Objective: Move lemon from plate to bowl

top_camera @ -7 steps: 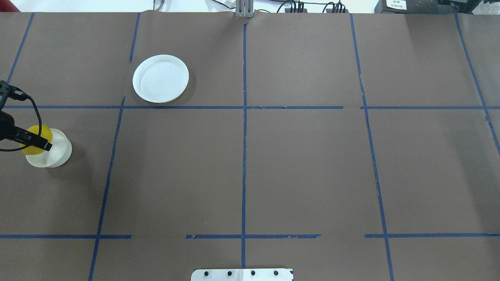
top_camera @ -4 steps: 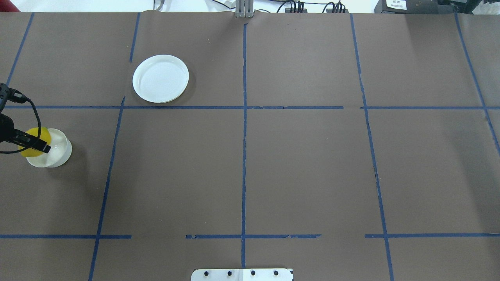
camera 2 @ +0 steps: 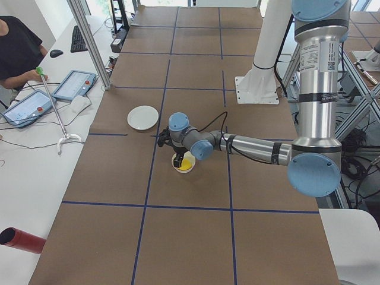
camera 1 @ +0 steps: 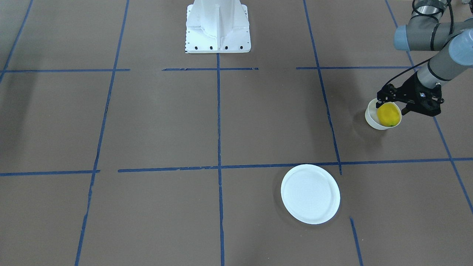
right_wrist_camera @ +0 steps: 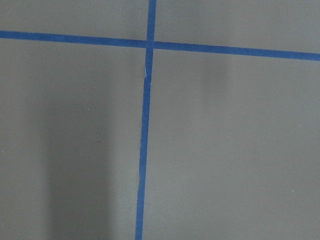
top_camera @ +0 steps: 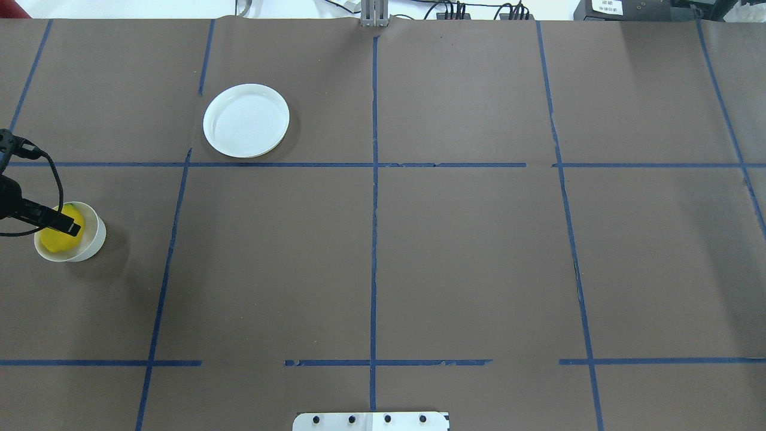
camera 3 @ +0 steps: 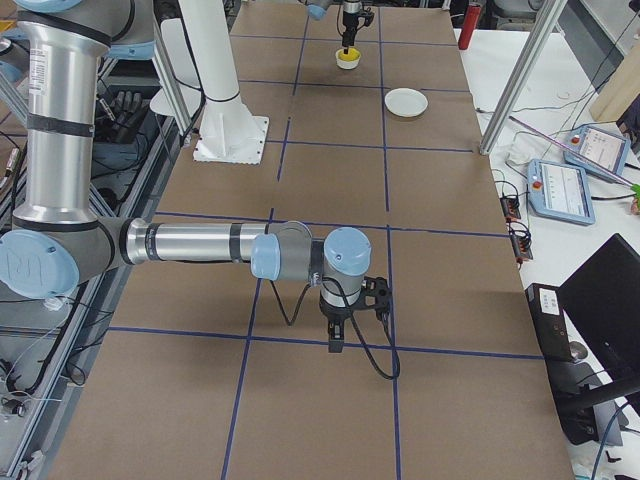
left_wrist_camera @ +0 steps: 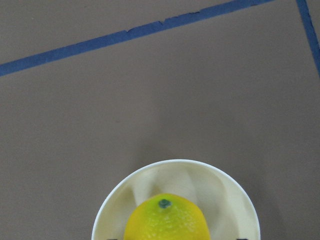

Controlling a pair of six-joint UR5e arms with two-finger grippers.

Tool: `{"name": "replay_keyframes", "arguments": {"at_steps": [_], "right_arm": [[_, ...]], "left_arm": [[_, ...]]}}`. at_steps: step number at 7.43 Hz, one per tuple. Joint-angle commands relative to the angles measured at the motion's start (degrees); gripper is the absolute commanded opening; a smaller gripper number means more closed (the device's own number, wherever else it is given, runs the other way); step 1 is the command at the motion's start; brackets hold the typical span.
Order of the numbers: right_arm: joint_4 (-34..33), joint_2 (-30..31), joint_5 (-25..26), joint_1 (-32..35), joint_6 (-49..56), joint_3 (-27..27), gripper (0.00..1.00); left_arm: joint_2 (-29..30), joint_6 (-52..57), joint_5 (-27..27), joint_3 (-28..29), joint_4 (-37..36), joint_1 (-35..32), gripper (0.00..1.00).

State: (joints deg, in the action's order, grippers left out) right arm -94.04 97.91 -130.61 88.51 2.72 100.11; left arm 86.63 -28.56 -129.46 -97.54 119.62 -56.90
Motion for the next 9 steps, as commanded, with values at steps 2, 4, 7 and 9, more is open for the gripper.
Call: {"name": "replay_keyframes", "arguments": {"at_steps": [2,4,7,9], "right_arm": [[0.0,0.0,0.0,0.0,0.0,0.0,1.0],[0.0,0.0,0.0,0.0,0.0,0.0,1.0],[0.0,0.0,0.0,0.0,0.0,0.0,1.0],[0.0,0.0,0.0,0.0,0.0,0.0,1.0]], "left_arm": [[-7.3,9.0,-0.3,-6.5,-0.4,-1.0,0.99],[-15.4,26.0,-0.6,-8.4,-1.4,-14.5,0.99],[-6.1,39.5,-0.5,-8.8,-32.4,-33.5,1.0],[-5.2,39.4,-0.6,-8.4,-37.2,-35.0,1.0]]}}
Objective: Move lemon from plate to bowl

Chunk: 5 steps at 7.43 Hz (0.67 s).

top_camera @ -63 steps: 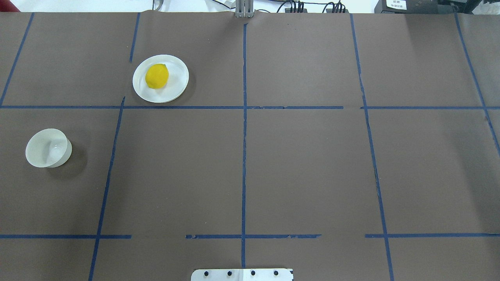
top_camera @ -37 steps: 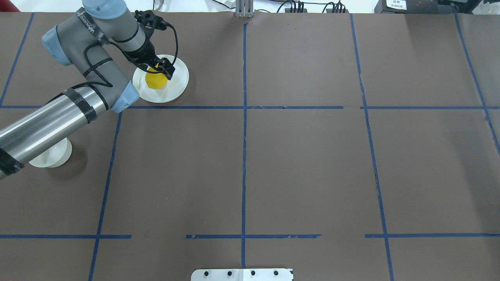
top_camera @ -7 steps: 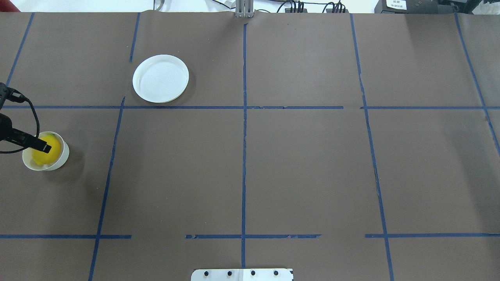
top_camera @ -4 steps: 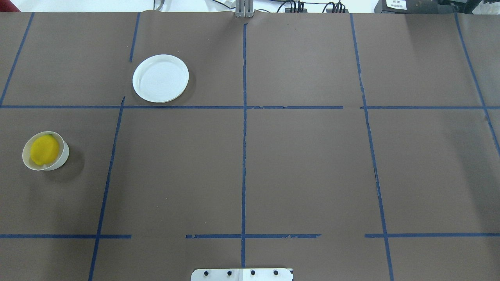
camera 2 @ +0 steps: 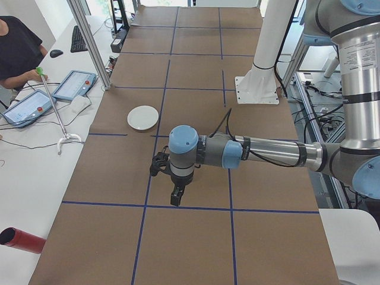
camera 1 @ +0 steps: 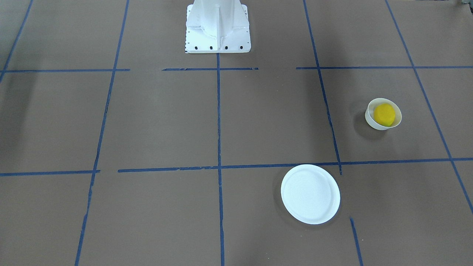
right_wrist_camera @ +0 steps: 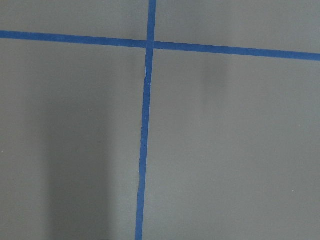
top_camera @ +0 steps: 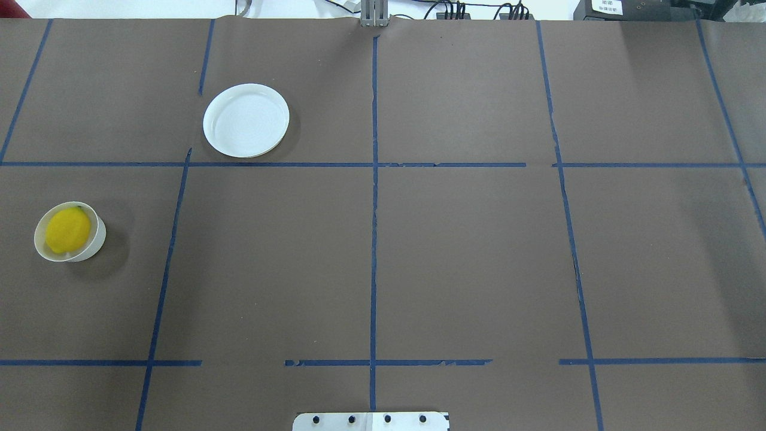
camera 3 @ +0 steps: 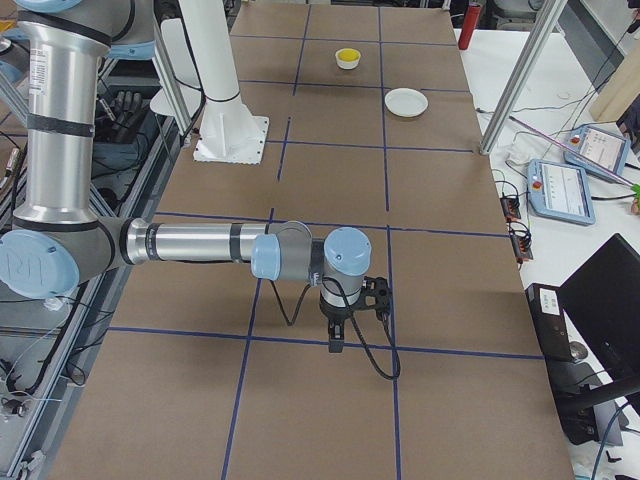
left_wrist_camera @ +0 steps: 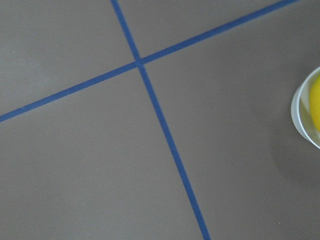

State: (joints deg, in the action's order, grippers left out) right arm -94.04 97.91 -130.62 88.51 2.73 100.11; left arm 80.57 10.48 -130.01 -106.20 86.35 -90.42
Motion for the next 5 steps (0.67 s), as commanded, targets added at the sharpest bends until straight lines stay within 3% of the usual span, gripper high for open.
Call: {"name": "replay_keyframes", "arguments": {"at_steps": [1,5], "right_arm": [[0.0,0.0,0.0,0.0,0.0,0.0,1.0],[0.0,0.0,0.0,0.0,0.0,0.0,1.0]], "left_arm": [[0.6,0.1,-0.1,0.6,-4.1,-1.5,1.0],[-0.2,-0.1,-0.1,3.0,-4.1,-1.5,1.0]]}}
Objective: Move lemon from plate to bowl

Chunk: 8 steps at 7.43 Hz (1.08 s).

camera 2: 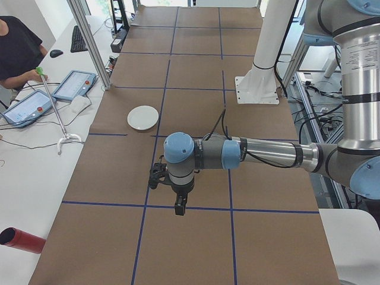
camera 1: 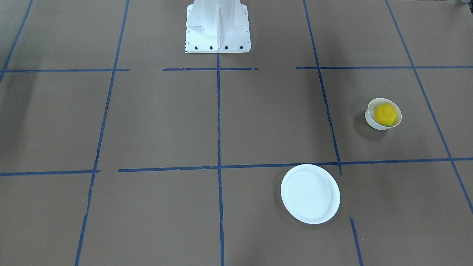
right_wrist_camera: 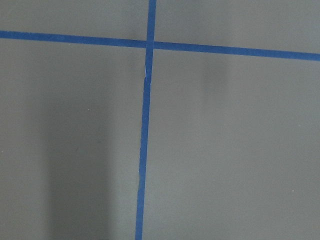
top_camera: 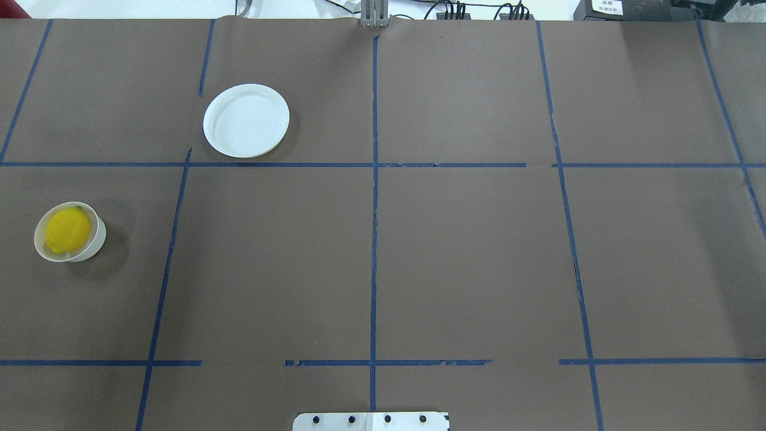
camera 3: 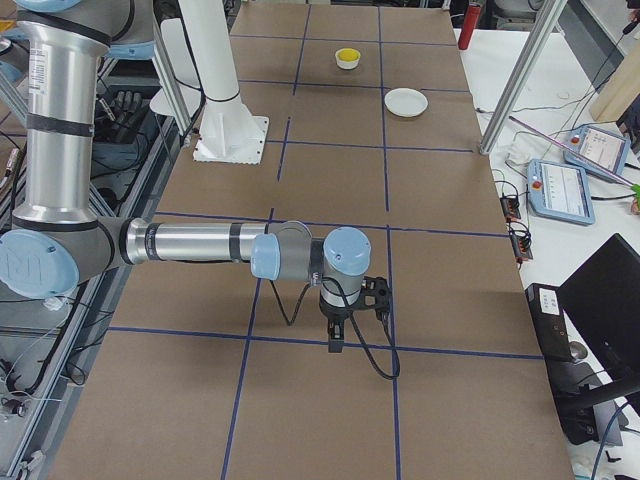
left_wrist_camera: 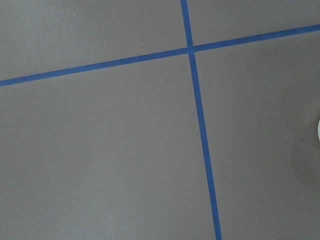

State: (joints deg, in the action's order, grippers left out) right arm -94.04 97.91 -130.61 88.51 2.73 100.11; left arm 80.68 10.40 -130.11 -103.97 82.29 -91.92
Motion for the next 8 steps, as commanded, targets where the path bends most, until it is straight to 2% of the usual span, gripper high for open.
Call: {"name": "replay_keyframes", "arguments": {"at_steps": [1,3,5,8], "right_arm": [[0.0,0.0,0.0,0.0,0.0,0.0,1.0],[0.0,0.0,0.0,0.0,0.0,0.0,1.0],[0.0,0.0,0.0,0.0,0.0,0.0,1.0],[0.0,0.0,0.0,0.0,0.0,0.0,1.0]], "left_arm": [[-0.3,0.0,0.0,1.2,0.0,0.0,1.0],[-0.3,0.0,0.0,1.1,-0.4,-0.1,1.0],[-0.3,0.1,-0.2,0.2,-3.7,-0.1,1.0],[-0.3,0.7,-2.4,-0.3,-5.9,-0.1,1.0]]}}
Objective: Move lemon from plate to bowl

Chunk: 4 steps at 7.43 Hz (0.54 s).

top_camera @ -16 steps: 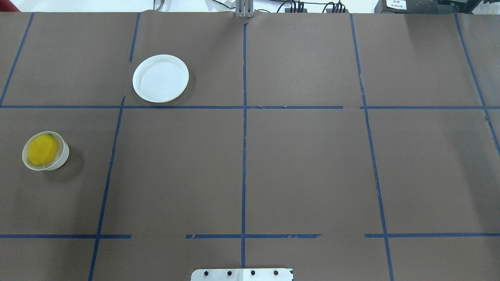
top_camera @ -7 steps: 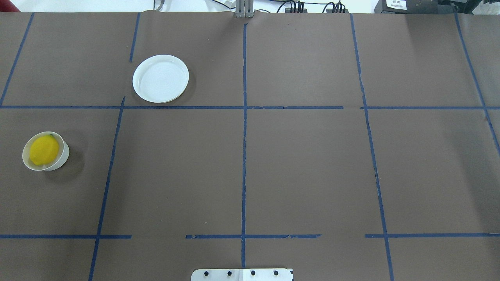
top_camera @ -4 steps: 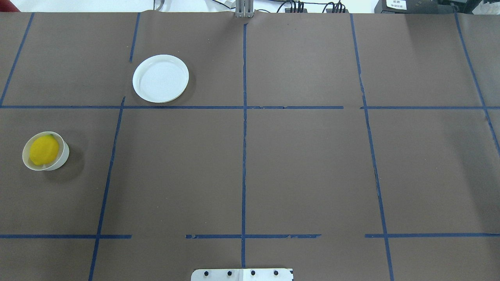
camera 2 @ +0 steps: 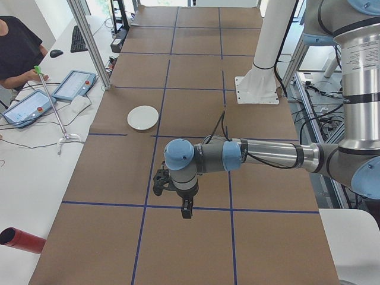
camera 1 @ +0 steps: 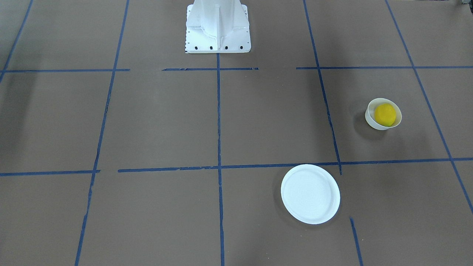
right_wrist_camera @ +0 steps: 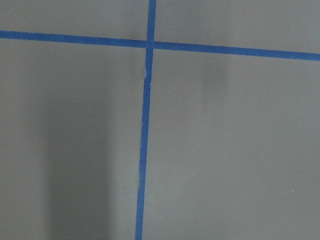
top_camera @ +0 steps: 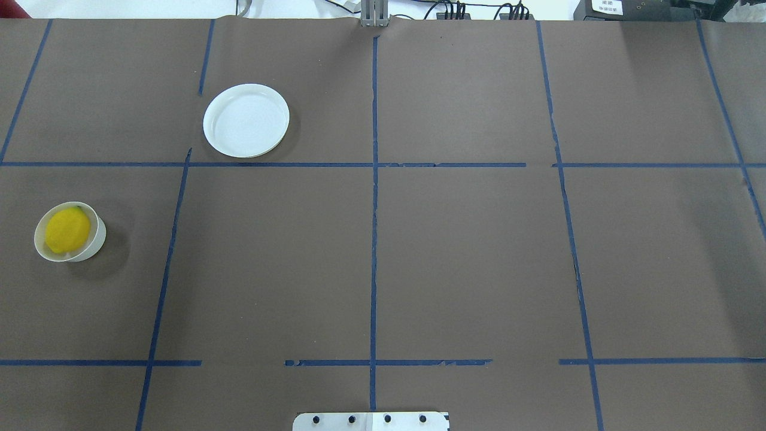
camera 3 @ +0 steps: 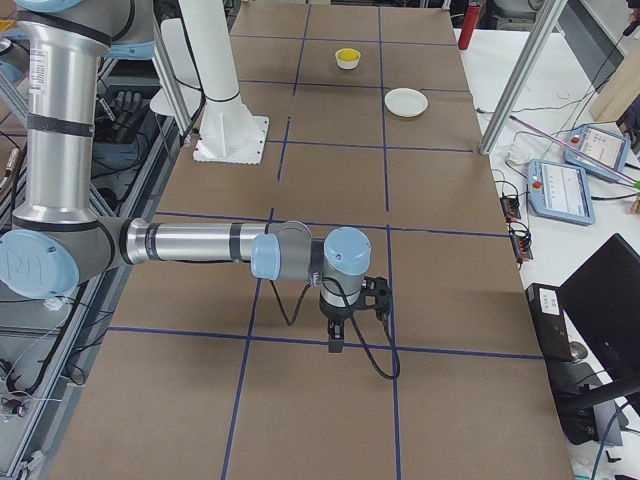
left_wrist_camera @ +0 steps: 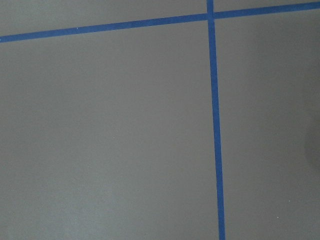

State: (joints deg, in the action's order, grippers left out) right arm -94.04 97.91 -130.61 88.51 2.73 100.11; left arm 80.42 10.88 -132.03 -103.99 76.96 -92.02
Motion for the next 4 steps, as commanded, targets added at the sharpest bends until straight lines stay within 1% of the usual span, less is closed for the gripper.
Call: {"name": "replay_keyframes", "arguments": {"at_steps": [1,2,4], "right_arm": [[0.0,0.0,0.0,0.0,0.0,0.0,1.0],[0.0,0.0,-0.1,0.0,0.0,0.0,1.0],[0.0,0.0,0.0,0.0,0.0,0.0,1.0]], "left_arm": [[0.2,0.2,-1.7,-0.2,-0.4,0.0,1.0],[0.1,0.2,-3.7,-0.3,-0.4,0.0,1.0],[0.2,0.2,-3.8,-1.1,-0.1,0.0,1.0]]}}
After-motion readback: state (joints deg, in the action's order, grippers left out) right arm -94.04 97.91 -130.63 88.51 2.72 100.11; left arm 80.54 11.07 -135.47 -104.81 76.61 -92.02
